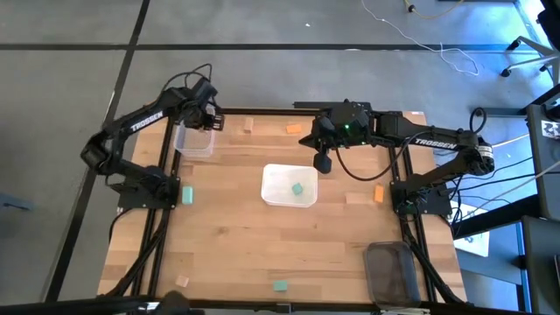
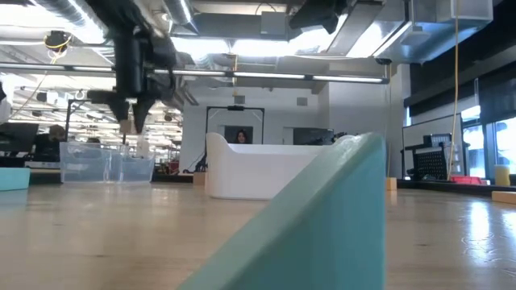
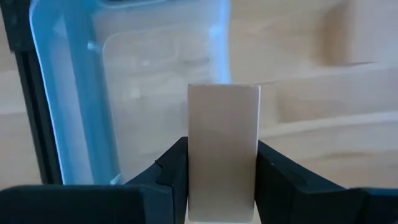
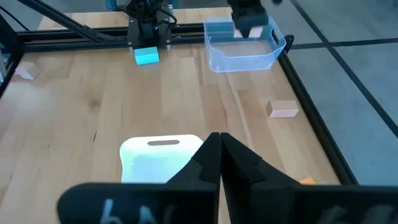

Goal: Sort & place blocks by color
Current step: Put the middle light brown block into the transparent bin, then put the top right yellow block into the black bin

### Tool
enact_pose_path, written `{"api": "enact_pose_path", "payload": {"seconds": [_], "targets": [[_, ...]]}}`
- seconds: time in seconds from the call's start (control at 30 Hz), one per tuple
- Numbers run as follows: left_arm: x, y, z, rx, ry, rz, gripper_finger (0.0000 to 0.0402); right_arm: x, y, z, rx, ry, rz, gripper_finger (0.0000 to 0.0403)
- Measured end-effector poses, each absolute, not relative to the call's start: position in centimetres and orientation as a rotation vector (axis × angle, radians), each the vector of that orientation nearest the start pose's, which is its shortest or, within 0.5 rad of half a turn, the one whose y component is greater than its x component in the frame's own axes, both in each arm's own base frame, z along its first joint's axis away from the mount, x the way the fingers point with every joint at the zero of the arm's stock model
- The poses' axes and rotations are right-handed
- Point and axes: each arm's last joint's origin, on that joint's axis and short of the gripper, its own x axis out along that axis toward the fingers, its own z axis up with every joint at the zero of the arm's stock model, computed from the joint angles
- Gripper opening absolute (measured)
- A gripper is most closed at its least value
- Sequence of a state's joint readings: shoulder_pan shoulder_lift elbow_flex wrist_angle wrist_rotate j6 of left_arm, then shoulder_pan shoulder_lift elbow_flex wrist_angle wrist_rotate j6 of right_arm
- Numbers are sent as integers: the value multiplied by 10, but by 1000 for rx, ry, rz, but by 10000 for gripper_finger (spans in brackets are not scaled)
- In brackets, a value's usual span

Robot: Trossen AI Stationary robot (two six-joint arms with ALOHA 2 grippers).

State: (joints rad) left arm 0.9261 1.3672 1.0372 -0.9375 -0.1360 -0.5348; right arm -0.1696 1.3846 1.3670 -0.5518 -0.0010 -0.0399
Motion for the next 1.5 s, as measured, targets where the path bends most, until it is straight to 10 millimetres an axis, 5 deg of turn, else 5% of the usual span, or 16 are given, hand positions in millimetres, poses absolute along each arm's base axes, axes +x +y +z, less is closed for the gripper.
{"api": "enact_pose_path", "payload": {"seconds": [0.27,0.53,0.97,1.3,1.5], "targets": [[153,235,201,-1010,973,1222,123,294,-50,367,-10,572,-147,7],[151,249,168,-1073,1075,1231,123,294,-50,366,-11,572,-147,7],[146,255,171,-1011,1074,1248,123,295,-50,367,-11,571,-147,7],[146,255,171,-979,1093,1220,191,294,-50,367,-7,571,-148,7],[141,246,200,-941,995,1223,191,295,-50,367,-7,568,-148,7]]}}
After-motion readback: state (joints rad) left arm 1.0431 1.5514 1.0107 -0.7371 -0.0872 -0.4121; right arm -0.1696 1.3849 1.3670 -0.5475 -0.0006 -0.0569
